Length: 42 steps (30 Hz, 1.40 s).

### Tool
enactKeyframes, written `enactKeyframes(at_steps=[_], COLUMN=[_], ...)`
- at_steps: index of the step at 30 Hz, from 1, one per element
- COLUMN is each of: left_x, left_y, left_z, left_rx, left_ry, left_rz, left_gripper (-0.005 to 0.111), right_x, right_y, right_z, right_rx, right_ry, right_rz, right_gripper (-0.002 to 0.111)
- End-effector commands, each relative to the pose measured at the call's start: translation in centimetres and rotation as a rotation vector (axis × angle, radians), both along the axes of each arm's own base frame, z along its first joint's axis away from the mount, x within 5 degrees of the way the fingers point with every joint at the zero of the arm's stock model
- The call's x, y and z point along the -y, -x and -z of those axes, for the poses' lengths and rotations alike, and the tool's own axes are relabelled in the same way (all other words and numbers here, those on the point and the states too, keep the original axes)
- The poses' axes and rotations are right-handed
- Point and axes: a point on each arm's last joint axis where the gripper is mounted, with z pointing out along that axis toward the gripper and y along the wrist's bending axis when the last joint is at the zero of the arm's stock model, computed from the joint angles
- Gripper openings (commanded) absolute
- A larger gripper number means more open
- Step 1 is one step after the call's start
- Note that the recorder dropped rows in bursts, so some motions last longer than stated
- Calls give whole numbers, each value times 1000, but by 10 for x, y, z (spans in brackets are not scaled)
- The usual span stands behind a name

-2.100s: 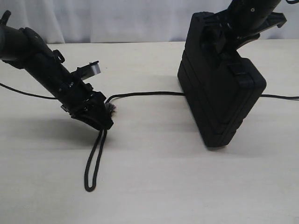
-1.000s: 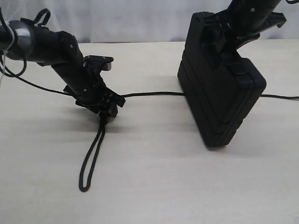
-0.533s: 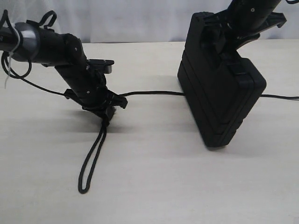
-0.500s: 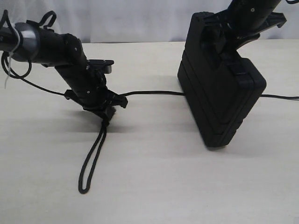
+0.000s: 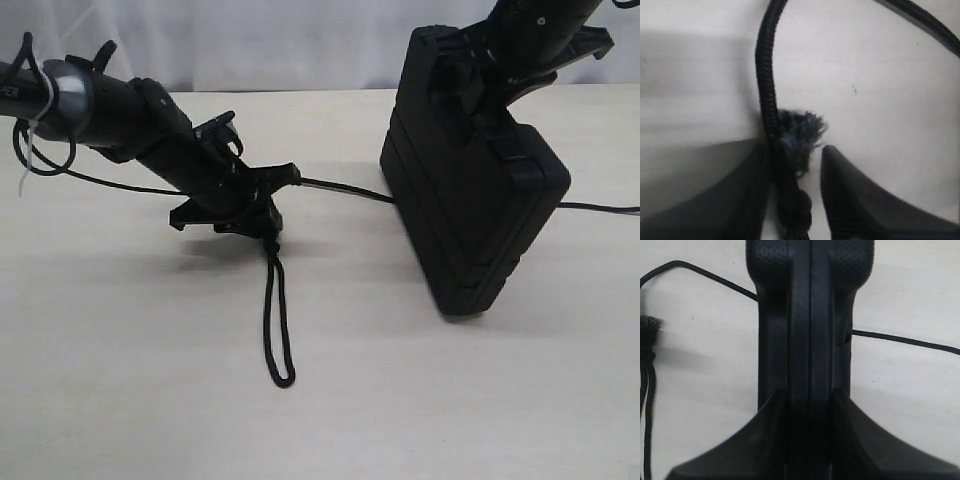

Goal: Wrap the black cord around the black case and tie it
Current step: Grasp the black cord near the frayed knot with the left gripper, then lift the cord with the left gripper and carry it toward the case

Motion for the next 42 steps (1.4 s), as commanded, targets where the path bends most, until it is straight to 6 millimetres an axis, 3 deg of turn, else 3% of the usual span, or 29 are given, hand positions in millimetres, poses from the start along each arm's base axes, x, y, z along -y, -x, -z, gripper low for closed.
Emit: enactKeyframes(at_steps=[1, 5, 10, 15, 24, 29, 35, 42], left_x=[6, 13, 5, 5, 49, 47, 47, 53], left_y=[2, -4, -10, -2, 11, 11, 6, 4], left_z=[-7, -29, -49, -48, -49, -35, -18, -16], left_rx=[32, 138, 218, 284, 722, 683, 667, 726], left_ry=[0, -15, -230, -368, -475, -654, -715, -701], left_rz=[152, 433, 739, 1136, 1854, 2172, 2218, 2160], left_gripper=[57, 58, 58, 58, 58, 58, 58, 58], right_x=[5, 5, 5, 5, 5, 5, 5, 5], right_y=[-1, -1, -1, -1, -1, -1, -1, -1], right_z=[6, 6, 6, 6, 6, 6, 6, 6], right_rx=[-32, -32, -32, -32, -32, -32, -32, -32], right_ry=[28, 28, 28, 28, 28, 28, 28, 28], right_rz=[-10, -10, -10, -10, -10, -10, -10, -10], right_gripper=[4, 4, 4, 4, 4, 4, 4, 4])
